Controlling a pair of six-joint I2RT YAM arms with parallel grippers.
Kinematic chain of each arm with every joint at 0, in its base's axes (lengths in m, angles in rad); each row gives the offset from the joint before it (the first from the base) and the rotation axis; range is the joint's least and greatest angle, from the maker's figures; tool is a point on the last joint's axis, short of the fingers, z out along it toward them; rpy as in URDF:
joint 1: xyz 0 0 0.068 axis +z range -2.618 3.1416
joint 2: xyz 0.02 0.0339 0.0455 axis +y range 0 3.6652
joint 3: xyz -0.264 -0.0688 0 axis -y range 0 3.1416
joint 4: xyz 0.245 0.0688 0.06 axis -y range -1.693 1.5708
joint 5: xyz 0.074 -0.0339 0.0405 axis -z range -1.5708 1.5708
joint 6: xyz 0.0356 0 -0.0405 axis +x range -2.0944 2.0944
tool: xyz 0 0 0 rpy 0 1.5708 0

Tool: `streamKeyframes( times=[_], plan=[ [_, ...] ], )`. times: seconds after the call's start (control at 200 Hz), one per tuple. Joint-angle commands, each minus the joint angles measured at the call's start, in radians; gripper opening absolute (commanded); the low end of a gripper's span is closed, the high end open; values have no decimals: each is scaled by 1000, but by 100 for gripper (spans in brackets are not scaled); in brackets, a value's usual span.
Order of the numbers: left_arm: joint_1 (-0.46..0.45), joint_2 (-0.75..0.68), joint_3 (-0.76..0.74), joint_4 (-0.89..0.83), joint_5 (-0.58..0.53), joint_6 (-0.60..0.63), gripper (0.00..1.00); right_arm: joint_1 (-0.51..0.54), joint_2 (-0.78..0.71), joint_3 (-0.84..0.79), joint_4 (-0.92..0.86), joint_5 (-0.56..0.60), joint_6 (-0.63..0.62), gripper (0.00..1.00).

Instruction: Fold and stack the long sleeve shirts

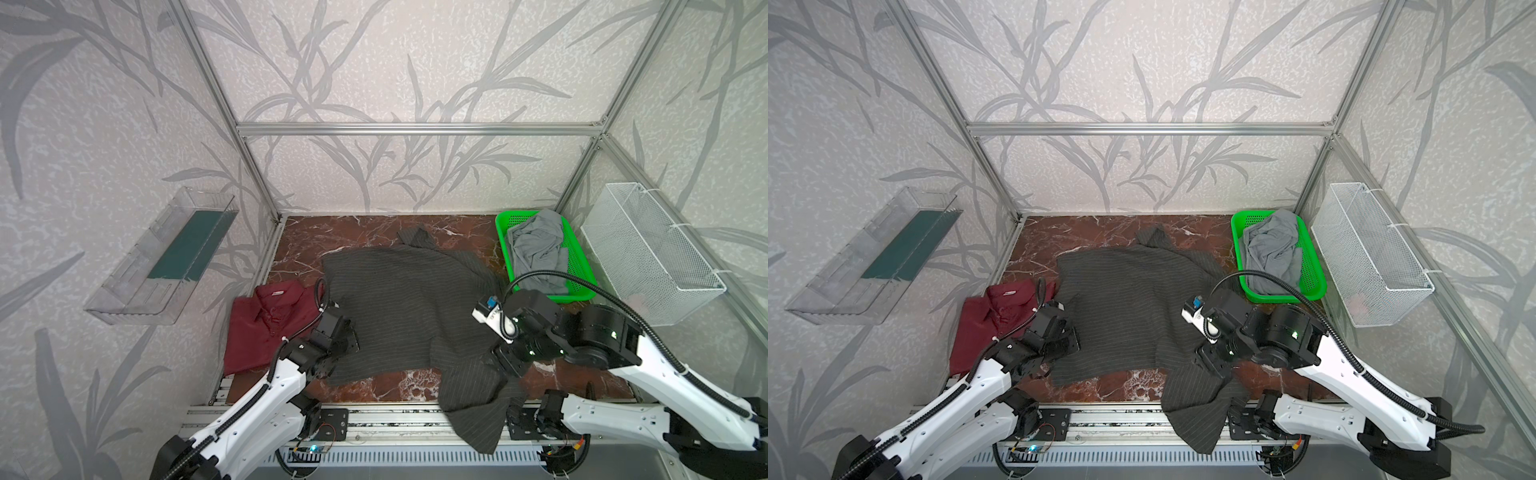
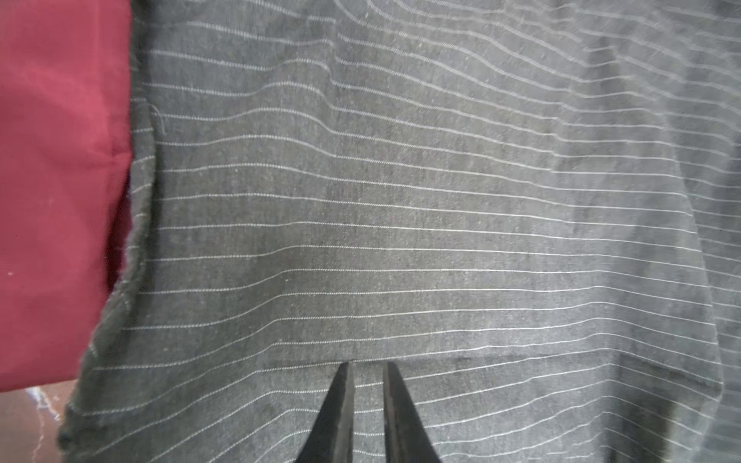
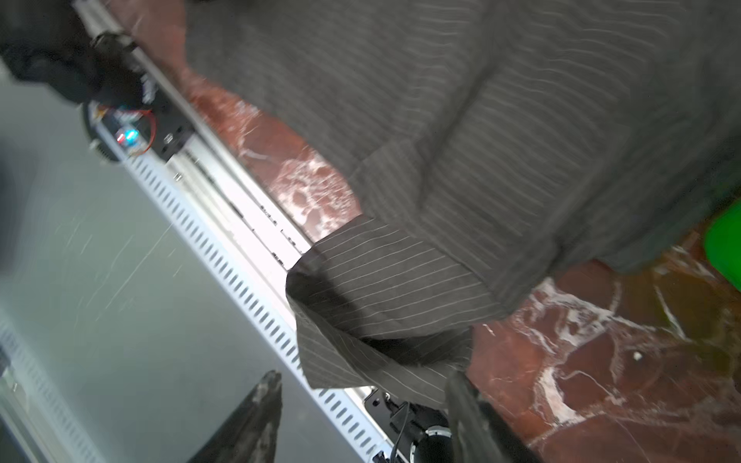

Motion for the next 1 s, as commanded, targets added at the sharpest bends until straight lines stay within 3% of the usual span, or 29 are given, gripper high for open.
streamKeyframes(
  times=[0.0, 0.175, 0.265, 0.43, 0.49, 0.725, 0.86, 0.995],
  plan=[
    [16, 40, 33, -19, -20, -4, 19, -179, 74, -82, 168, -34, -13, 60],
    [54, 163, 72, 20, -17, 13, 21, -312, 309, -140, 455, -29, 45, 56],
    [92, 218, 68, 52, 22, 7, 20, -412, 464, -142, 610, -103, 118, 53],
    [105, 293, 87, 96, 12, -14, 20, -510, 700, -82, 739, -168, 254, 53],
    [111, 333, 109, 90, 11, -12, 19, -520, 775, -85, 785, -128, 308, 54],
    [150, 489, 198, 52, 0, -31, 19, -576, 890, -107, 878, -72, 463, 57],
    [196, 593, 267, 25, 26, 1, 18, -624, 870, -156, 893, 29, 498, 59],
    [216, 694, 334, 39, 44, 11, 18, -703, 832, -207, 935, -5, 500, 58]
  ],
)
